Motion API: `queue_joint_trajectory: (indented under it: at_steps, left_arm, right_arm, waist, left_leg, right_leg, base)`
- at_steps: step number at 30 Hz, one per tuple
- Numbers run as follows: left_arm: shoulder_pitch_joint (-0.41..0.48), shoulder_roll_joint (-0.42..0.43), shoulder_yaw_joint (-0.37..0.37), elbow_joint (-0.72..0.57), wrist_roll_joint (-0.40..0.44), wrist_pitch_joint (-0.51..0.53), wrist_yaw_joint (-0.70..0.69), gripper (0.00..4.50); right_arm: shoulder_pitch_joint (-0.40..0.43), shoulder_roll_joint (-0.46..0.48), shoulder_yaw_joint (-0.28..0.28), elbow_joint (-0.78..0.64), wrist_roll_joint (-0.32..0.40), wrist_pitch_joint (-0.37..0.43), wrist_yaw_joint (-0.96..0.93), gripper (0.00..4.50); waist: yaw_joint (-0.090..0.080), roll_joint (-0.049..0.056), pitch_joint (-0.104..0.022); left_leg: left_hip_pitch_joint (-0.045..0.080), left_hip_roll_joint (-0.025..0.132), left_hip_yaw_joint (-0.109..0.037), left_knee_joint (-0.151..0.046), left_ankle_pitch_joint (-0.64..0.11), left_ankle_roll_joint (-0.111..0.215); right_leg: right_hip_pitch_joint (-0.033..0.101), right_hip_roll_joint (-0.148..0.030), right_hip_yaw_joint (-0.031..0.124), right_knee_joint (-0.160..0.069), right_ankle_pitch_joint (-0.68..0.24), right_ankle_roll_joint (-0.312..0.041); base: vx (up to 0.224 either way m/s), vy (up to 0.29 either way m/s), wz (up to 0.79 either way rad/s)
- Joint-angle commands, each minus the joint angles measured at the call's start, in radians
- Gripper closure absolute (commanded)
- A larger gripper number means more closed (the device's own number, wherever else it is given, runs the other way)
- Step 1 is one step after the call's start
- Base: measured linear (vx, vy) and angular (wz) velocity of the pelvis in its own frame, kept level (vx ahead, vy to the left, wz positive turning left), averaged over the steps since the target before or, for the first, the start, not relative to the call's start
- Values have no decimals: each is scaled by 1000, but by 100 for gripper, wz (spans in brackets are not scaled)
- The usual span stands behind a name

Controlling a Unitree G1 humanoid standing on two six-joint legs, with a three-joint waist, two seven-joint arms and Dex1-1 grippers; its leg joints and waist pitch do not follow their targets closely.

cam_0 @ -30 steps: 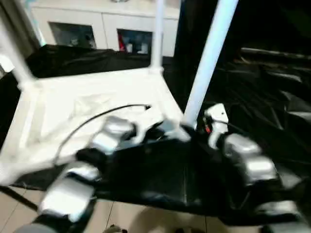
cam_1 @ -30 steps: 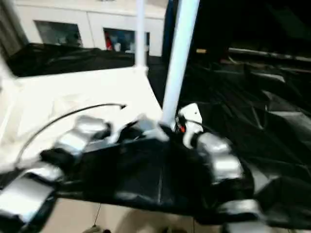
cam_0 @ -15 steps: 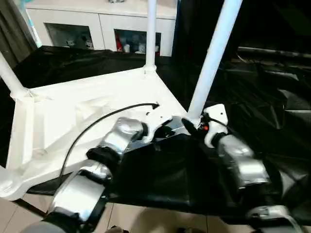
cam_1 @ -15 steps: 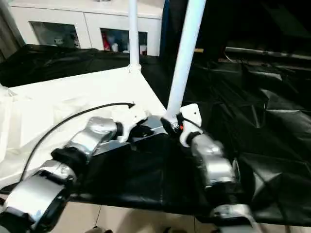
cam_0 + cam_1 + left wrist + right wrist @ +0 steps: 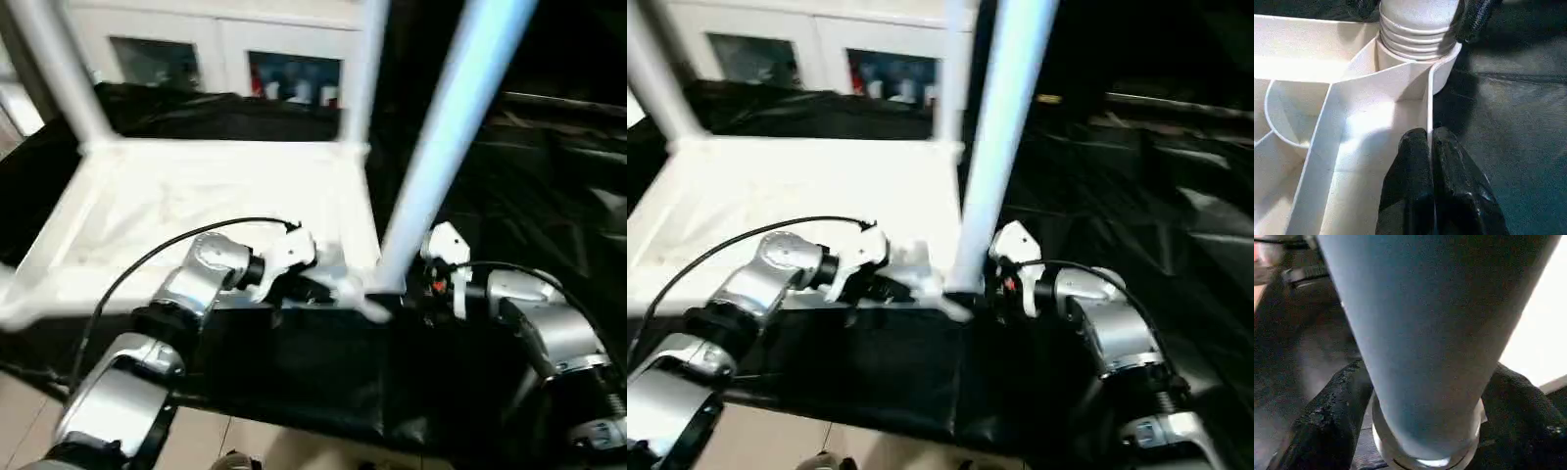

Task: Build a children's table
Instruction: Rotate leg to tighten

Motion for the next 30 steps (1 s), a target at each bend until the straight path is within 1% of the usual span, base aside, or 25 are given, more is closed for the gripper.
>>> queue_joint_trajectory:
  at_steps: [1,4,5,6,7,8,9,10,11,15,17,18,19,20,21,22,23,24,25,26,27,28,29,30]
  left_arm:
    - [16,-7,-26,-5,-7,-5,-38,450]
    - [14,-4,-21,-4,-5,-7,-32,450]
    - [14,-4,-19,-5,-5,-6,-29,450]
    - [14,-4,-18,-5,-5,-6,-25,450]
    - [13,-5,-17,-4,-5,-6,-20,450]
    - [13,-5,-16,-4,-4,-5,-15,450]
    - [12,-6,-15,-3,-3,-5,-9,450]
    - [11,-5,-15,-3,-3,-6,-7,450]
    - [11,-5,-15,-2,-3,-7,-5,450]
    - [3,-14,-5,12,-3,-9,30,450]
    - [-4,-25,5,25,-3,-3,65,450]
    - [-10,-35,13,36,1,1,100,450]
    - [-22,-54,24,56,9,13,166,450]
    - [-23,-56,25,58,10,14,172,450]
    - [-30,-67,29,70,17,19,213,450]
    - [-30,-67,29,70,17,19,213,450]
    - [-42,-93,40,93,27,33,299,450]
    - [-47,-107,45,102,30,39,336,450]
    - [-60,-151,61,126,33,65,443,450]
    - [-60,-151,61,126,33,65,443,450]
    - [-64,-183,67,134,34,77,501,450]
    - [-63,-202,65,137,39,78,523,450]
    - [-62,-216,63,139,44,79,540,450]
    - [-62,-216,63,139,44,79,540,450]
  right_arm:
    - [-8,-19,15,-15,5,10,29,96]
    - [-4,-21,31,-10,-16,3,40,96]
    - [-5,-19,33,-8,-18,2,40,110]
    - [-6,-17,34,-7,-17,4,40,110]
    - [-6,-15,34,-8,-16,5,39,128]
    - [-7,-13,34,-9,-12,8,37,128]
    - [-7,-11,32,-11,-10,11,34,131]
    - [-8,-9,32,-11,-9,12,33,152]
    - [-9,-8,31,-10,-8,14,33,162]
    - [6,7,18,-25,13,21,20,173]
    - [19,28,2,-24,20,24,-12,177]
    - [21,50,-11,-8,11,21,-63,177]
    - [17,89,-32,34,-15,6,-167,178]
    - [17,93,-34,39,-18,5,-177,178]
    - [14,117,-44,66,-37,-6,-246,178]
    - [14,117,-44,66,-37,-6,-246,178]
    - [8,168,-72,106,-59,-11,-382,179]
    - [7,194,-87,118,-63,-6,-442,179]
    - [3,270,-135,145,-68,12,-620,179]
    - [3,270,-135,145,-68,12,-620,180]
    - [4,318,-157,150,-75,20,-714,180]
    - [6,347,-161,152,-83,21,-758,180]
    - [7,367,-162,154,-90,20,-788,180]
    - [7,367,-162,154,-90,20,-788,180]
  waist:
    - [-2,-13,-64]
    - [2,-15,-60]
    - [3,-16,-60]
    - [4,-16,-59]
    - [4,-16,-58]
    - [4,-16,-58]
    - [4,-15,-59]
    - [4,-15,-59]
    - [4,-15,-59]
    - [4,-14,-60]
    - [4,-15,-60]
    - [3,-14,-59]
    - [-2,-21,-61]
    - [-3,-19,-61]
    - [-7,-18,-59]
    - [-11,-19,-59]
    - [-20,-18,-58]
    - [-27,-15,-56]
    - [-35,-17,-56]
    - [-36,-16,-57]
    - [-40,-5,-59]
    - [-43,-13,-59]
    - [-44,-13,-59]
    - [-45,-12,-59]
  left_leg:
    - [16,34,-7,-56,-172,92]
    - [15,33,-8,-58,-191,81]
    - [17,32,-8,-58,-204,72]
    - [17,32,-8,-60,-214,64]
    - [17,32,-9,-60,-217,61]
    - [18,33,-9,-61,-220,55]
    - [19,33,-9,-61,-222,52]
    - [18,33,-10,-62,-219,51]
    - [18,32,-10,-61,-219,51]
    - [18,32,-10,-61,-215,52]
    - [17,31,-10,-61,-225,50]
    - [18,31,-11,-62,-231,45]
    - [19,31,-11,-63,-239,36]
    - [19,29,-13,-62,-242,30]
    - [18,28,-15,-65,-256,19]
    - [17,27,-16,-66,-259,14]
    - [17,27,-17,-67,-273,10]
    - [21,26,-17,-67,-296,2]
    - [17,25,-19,-69,-298,-6]
    - [20,25,-20,-70,-304,-10]
    - [21,24,-20,-68,-309,-11]
    - [19,23,-20,-68,-306,-7]
    - [18,21,-18,-67,-305,-2]
    - [19,20,-18,-67,-304,8]
  right_leg:
    - [44,-47,37,-43,-112,-272]
    - [45,-50,37,-49,-166,-256]
    - [44,-51,38,-53,-199,-245]
    - [44,-52,38,-56,-224,-237]
    - [44,-52,38,-57,-235,-233]
    - [43,-51,38,-58,-246,-226]
    - [43,-51,39,-58,-249,-223]
    - [43,-50,38,-57,-243,-223]
    - [43,-50,38,-57,-240,-223]
    - [44,-49,38,-56,-227,-227]
    - [44,-50,37,-58,-245,-223]
    - [41,-51,38,-60,-258,-219]
    - [41,-50,37,-62,-274,-213]
    - [39,-52,38,-62,-288,-209]
    - [39,-54,37,-67,-325,-198]
    - [41,-53,36,-68,-336,-192]
    - [37,-52,36,-70,-350,-185]
    - [31,-50,36,-75,-374,-182]
    - [34,-50,36,-74,-382,-177]
    - [33,-50,36,-76,-389,-173]
    - [32,-50,37,-76,-385,-172]
    - [36,-49,36,-78,-369,-172]
    - [35,-47,37,-78,-361,-173]
    - [33,-48,38,-80,-364,-171]
  base:
    - [0,0,0]
    - [0,0,0]
    - [0,0,0]
    - [0,0,0]
    - [0,0,0]
    - [0,0,0]
    - [0,0,0]
    - [0,0,0]
    - [0,0,0]
    - [0,0,0]
    - [0,0,0]
    - [0,0,0]
    - [0,0,0]
    - [0,0,0]
    - [0,0,0]
    - [0,0,0]
    - [0,0,0]
    - [0,0,0]
    - [0,0,0]
    - [0,0,0]
    - [0,0,0]
    - [0,0,0]
    - [0,0,0]
    - [0,0,0]
